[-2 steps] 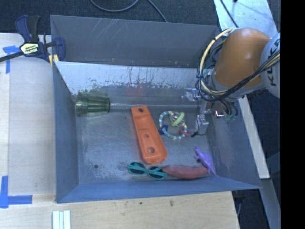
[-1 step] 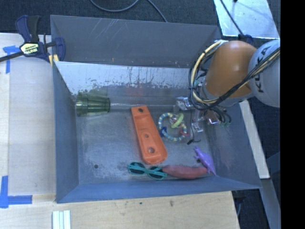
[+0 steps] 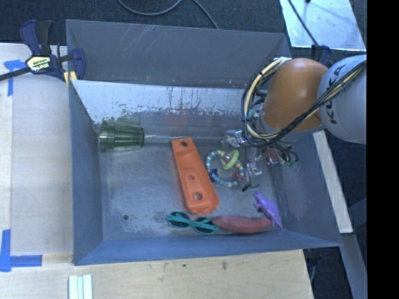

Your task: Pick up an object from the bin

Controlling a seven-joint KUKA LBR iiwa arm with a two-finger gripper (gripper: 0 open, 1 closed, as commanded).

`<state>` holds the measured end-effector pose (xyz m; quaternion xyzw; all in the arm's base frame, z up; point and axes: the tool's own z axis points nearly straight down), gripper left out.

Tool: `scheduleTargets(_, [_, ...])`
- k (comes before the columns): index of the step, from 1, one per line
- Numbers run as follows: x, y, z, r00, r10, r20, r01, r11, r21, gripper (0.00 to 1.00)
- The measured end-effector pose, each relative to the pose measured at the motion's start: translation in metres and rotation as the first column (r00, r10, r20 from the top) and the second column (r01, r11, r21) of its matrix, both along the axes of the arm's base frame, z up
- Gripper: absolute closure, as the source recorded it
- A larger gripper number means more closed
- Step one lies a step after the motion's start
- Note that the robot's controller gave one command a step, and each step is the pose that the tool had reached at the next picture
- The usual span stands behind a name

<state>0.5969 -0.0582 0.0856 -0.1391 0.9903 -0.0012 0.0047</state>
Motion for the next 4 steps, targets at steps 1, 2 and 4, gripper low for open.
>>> scheduleTargets(1, [0.01,-0.007,0.002,1.0,-0.007,0.006,0.007,1.0,0.0,1.0])
scheduleTargets(2, [0.01,-0.007,0.002,1.0,-0.007,0.006,0.007,1.0,0.0,1.0])
scheduleTargets(4, [0.009,-0.014,0.099,0.999,-0.04,0.004,0.04,0.999,0.002,1.0])
